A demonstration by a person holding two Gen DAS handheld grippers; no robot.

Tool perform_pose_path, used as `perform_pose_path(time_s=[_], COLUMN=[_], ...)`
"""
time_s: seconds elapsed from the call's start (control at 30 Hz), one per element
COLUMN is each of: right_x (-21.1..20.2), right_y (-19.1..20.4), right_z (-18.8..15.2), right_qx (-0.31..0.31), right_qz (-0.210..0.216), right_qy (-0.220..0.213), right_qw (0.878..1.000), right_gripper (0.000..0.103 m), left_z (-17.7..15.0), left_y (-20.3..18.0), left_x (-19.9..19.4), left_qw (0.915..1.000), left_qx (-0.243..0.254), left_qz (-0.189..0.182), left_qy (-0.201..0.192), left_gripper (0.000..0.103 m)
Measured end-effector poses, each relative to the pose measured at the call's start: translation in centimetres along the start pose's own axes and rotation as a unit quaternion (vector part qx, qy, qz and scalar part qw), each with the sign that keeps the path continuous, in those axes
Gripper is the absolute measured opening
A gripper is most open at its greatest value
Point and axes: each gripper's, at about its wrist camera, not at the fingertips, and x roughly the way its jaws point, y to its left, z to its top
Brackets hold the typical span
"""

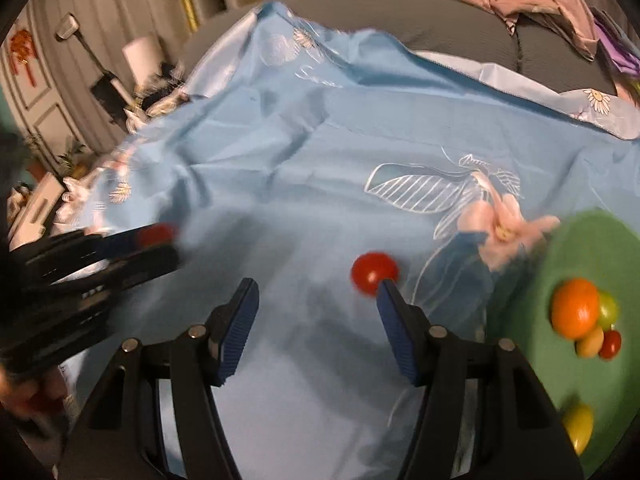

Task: Organize fruits
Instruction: 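Grasp a cherry tomato with the left tool while the right tool grasps the other, then carry both cherry tomatoes over the green bowl and lower them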

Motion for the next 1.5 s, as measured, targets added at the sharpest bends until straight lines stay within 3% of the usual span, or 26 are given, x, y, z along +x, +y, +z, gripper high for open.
perform_pose_path(time_s=[0.17,0.2,0.27,0.33,0.4,0.57,0.97,1.5], right_x=[3.1,3.7,4.7,4.7,4.6,4.0,-5.6,-13.7], right_y=[-0.4,-0.6,-0.8,-0.6,-0.8,-0.7,2.4,1.9], right_z=[1.7,1.9,1.8,1.8,1.9,1.2,-1.6,-6.9], right_qx=[-0.009,-0.004,-0.004,-0.014,-0.009,0.002,-0.016,-0.01], right_qz=[-0.071,-0.076,-0.075,-0.077,-0.078,-0.068,-0.004,-0.019], right_qy=[0.029,0.043,0.061,0.048,0.043,0.041,-0.038,-0.074], right_qw=[0.997,0.996,0.995,0.996,0.996,0.997,0.999,0.997], right_gripper=[0.061,0.056,0.049,0.044,0.031,0.031,0.031,0.031], left_z=[-0.7,-0.8,-0.9,-1.0,-1.1,-1.4,-2.9,-4.1], left_y=[0.6,0.5,0.5,0.5,0.4,-0.2,-1.7,-7.0], left_x=[-0.8,-0.8,-0.8,-0.8,-0.8,-1.0,-3.6,-7.6], left_qw=[0.9999,0.9999,0.9998,0.9998,0.9997,0.9997,0.9997,0.9983], left_qx=[-0.011,-0.011,-0.013,-0.015,-0.014,-0.012,-0.006,0.041], left_qz=[-0.008,-0.01,-0.013,-0.016,-0.017,-0.023,-0.025,-0.037], left_qy=[-0.003,-0.003,-0.004,-0.005,-0.004,-0.001,-0.006,-0.016], left_gripper=[0.029,0.029,0.029,0.029,0.029,0.029,0.029,0.029])
